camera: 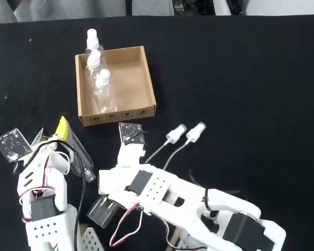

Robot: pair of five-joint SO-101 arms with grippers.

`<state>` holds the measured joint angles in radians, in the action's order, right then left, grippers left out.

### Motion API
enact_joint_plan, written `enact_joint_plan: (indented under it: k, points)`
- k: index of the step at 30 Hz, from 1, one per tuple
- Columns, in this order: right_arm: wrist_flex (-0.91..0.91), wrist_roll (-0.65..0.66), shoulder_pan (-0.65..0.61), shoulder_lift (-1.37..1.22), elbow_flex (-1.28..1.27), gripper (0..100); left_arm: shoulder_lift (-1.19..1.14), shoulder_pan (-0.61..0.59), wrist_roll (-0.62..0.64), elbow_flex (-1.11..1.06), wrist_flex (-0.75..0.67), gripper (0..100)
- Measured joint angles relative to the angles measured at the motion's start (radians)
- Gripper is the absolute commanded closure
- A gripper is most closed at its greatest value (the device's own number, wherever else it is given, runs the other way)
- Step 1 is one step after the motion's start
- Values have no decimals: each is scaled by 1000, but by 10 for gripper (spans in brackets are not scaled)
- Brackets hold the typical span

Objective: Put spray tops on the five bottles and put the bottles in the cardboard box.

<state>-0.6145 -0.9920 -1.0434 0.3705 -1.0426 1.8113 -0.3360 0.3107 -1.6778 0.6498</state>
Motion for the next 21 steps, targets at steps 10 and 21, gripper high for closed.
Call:
enact_joint_plan:
  k: [10,21]
  points:
    - [0,0,0,0,0,729,0,0,0,0,0,792]
    - [-12,0,28,0,0,797,0,0,0,0,0,791]
